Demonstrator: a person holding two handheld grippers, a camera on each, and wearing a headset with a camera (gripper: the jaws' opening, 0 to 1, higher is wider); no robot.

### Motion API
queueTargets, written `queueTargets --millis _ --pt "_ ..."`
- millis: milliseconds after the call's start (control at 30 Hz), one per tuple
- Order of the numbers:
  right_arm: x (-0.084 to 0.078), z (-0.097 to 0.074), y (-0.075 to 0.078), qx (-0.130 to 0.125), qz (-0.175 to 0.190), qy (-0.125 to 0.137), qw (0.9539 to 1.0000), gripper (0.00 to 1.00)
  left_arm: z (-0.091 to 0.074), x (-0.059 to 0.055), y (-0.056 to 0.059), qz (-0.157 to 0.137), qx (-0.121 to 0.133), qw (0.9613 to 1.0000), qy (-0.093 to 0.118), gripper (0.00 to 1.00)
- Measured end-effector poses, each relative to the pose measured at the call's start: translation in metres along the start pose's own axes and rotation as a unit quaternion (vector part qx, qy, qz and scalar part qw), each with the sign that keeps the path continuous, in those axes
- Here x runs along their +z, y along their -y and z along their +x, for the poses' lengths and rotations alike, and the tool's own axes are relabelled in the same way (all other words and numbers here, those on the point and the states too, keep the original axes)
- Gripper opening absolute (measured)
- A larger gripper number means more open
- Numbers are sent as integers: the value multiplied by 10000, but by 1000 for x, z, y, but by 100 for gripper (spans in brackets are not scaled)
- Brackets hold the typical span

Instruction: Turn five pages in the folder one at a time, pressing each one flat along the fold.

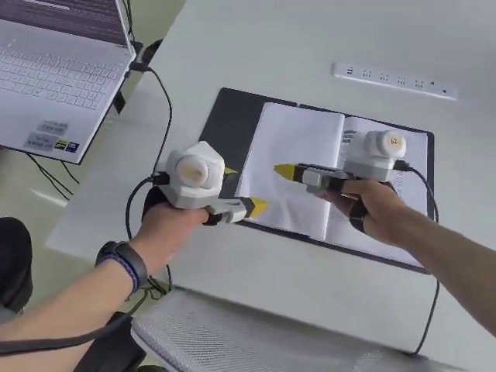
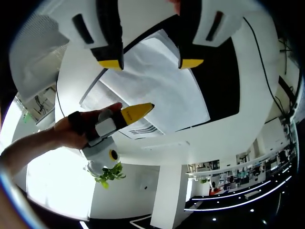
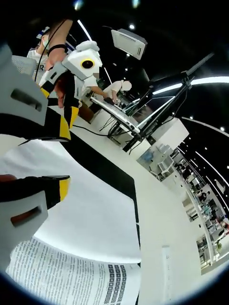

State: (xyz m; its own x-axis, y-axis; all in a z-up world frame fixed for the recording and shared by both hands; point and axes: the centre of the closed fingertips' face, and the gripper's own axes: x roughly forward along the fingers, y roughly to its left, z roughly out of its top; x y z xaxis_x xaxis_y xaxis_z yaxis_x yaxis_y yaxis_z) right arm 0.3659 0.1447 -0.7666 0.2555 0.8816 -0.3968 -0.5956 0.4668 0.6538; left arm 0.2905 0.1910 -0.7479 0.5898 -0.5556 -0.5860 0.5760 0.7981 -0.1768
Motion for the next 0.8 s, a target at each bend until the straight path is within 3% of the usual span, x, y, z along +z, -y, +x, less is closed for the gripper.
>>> queueTargets --millis 200,400,633,800 --pt "6 -32 -4 -215 -28 171 9996 25 19 -17 -4 58 -14 9997 -233 37" --pt "-1 -51 -3 -358 15 190 9992 25 27 -38 -8 48 28 9988 -483 35" --pt "-8 -56 -1 -408 54 121 9991 24 30 -53 -13 115 199 9975 -666 32" --pt "-6 -55 1 -371 18 84 9993 23 29 -53 -12 274 264 9970 -671 30"
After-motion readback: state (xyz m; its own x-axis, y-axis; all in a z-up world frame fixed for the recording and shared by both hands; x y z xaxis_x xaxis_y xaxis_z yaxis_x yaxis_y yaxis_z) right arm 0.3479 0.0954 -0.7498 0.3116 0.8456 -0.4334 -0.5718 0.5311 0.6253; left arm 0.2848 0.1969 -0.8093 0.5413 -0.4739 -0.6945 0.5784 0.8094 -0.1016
